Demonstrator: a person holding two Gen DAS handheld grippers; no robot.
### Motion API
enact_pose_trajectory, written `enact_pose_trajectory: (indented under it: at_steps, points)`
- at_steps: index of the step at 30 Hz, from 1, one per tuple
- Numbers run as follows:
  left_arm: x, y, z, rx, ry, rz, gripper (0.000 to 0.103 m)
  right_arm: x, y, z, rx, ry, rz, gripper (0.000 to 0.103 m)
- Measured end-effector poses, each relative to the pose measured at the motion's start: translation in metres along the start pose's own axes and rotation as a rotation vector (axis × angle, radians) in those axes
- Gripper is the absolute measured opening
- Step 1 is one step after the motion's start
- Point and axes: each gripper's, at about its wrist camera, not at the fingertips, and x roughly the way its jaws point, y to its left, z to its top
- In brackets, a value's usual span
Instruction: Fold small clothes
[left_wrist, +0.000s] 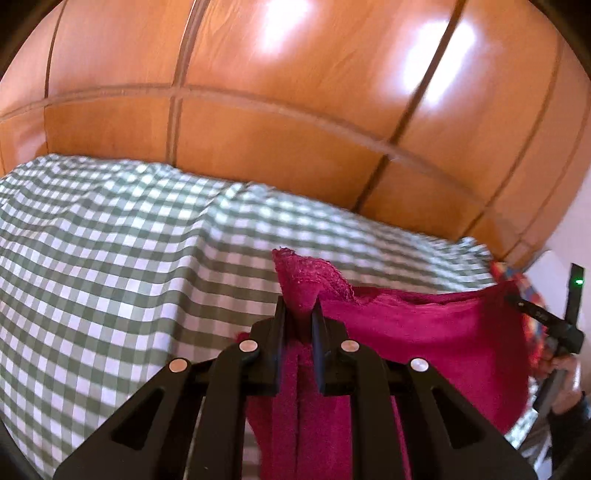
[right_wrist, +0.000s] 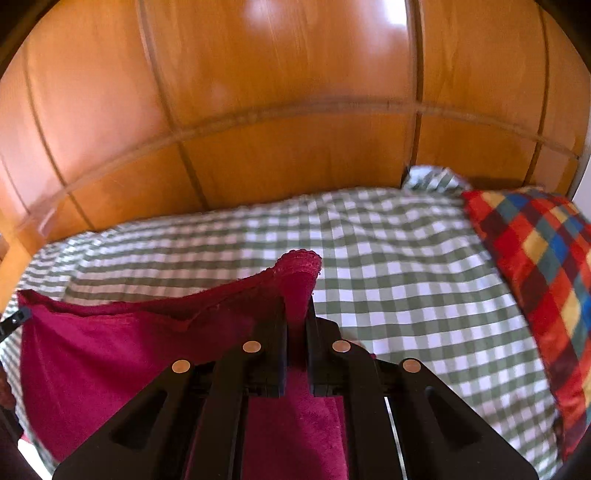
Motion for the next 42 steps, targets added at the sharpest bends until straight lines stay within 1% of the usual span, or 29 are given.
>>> enact_pose_trajectory:
  at_steps: [3, 5, 6, 8, 9, 10, 11, 12, 13, 16, 18, 21, 23, 25, 28, 30, 32, 34, 35, 37, 39, 42]
  points:
    - [0.035, 0.009, -0.001, -0.02, 0.061, 0.058, 0.011, 0.035, -0.003, -0.007, 0.004, 0.074, -0.032, 0.007]
    - [0.055, 0.011, -0.004, -0.016, 0.105, 0.092, 0.011, 0.056, -0.006, -0.015, 0.001, 0.128, -0.046, 0.007]
    - [0.065, 0.012, -0.007, -0.008, 0.128, 0.12, 0.012, 0.058, -0.006, -0.019, 0.0, 0.139, -0.044, 0.007]
    - [0.072, 0.011, -0.011, 0.004, 0.153, 0.139, 0.015, 0.06, -0.007, -0.022, 0.001, 0.151, -0.039, 0.007]
    - [0.07, 0.008, -0.011, 0.015, 0.149, 0.15, 0.018, 0.057, -0.008, -0.022, 0.001, 0.149, -0.029, 0.01]
    - [0.065, 0.006, -0.01, 0.025, 0.143, 0.161, 0.022, 0.05, -0.01, -0.022, 0.005, 0.146, -0.011, 0.019]
    - [0.059, 0.004, -0.01, 0.031, 0.131, 0.172, 0.025, 0.041, -0.014, -0.024, 0.017, 0.143, 0.012, 0.031]
    - [0.053, 0.003, -0.01, 0.031, 0.121, 0.181, 0.034, 0.036, -0.018, -0.024, 0.027, 0.138, 0.027, 0.036]
    - [0.043, 0.004, -0.011, 0.026, 0.101, 0.192, 0.036, 0.024, -0.024, -0.027, 0.043, 0.124, 0.049, 0.038]
    - [0.013, 0.003, -0.019, 0.021, 0.056, 0.186, 0.036, -0.01, -0.045, -0.04, 0.091, 0.1, 0.102, 0.038]
    - [-0.005, 0.0, -0.027, 0.02, 0.034, 0.176, 0.036, -0.029, -0.058, -0.052, 0.122, 0.098, 0.136, 0.038]
    - [-0.027, -0.009, -0.044, 0.033, 0.011, 0.147, 0.036, -0.064, -0.072, -0.087, 0.155, 0.109, 0.188, 0.038]
    - [-0.038, -0.019, -0.057, 0.059, 0.003, 0.124, 0.036, -0.077, -0.076, -0.105, 0.175, 0.122, 0.226, 0.038]
    - [-0.049, -0.036, -0.072, 0.099, -0.002, 0.084, 0.036, -0.088, -0.075, -0.131, 0.195, 0.148, 0.268, 0.038]
    - [-0.055, -0.063, -0.093, 0.186, 0.016, 0.045, 0.037, -0.088, -0.066, -0.16, 0.171, 0.198, 0.292, 0.038]
    - [-0.051, -0.083, -0.108, 0.264, 0.046, 0.034, 0.037, -0.088, -0.058, -0.172, 0.127, 0.212, 0.276, 0.028]
    - [-0.044, -0.094, -0.117, 0.314, 0.081, 0.043, 0.037, -0.089, -0.05, -0.177, 0.084, 0.21, 0.238, 0.011]
    - [-0.034, -0.103, -0.125, 0.361, 0.115, 0.088, 0.037, -0.096, -0.048, -0.176, 0.057, 0.188, 0.207, 0.009]
    - [-0.03, -0.104, -0.128, 0.367, 0.131, 0.096, 0.037, -0.1, -0.047, -0.174, 0.043, 0.175, 0.196, 0.008]
    - [-0.028, -0.102, -0.128, 0.358, 0.15, 0.099, 0.038, -0.112, -0.047, -0.173, 0.015, 0.145, 0.179, 0.007]
    - [-0.028, -0.098, -0.126, 0.338, 0.168, 0.093, 0.039, -0.121, -0.053, -0.175, 0.02, 0.132, 0.179, 0.007]
    - [-0.028, -0.095, -0.129, 0.314, 0.192, 0.082, 0.039, -0.121, -0.057, -0.189, 0.012, 0.158, 0.164, 0.007]
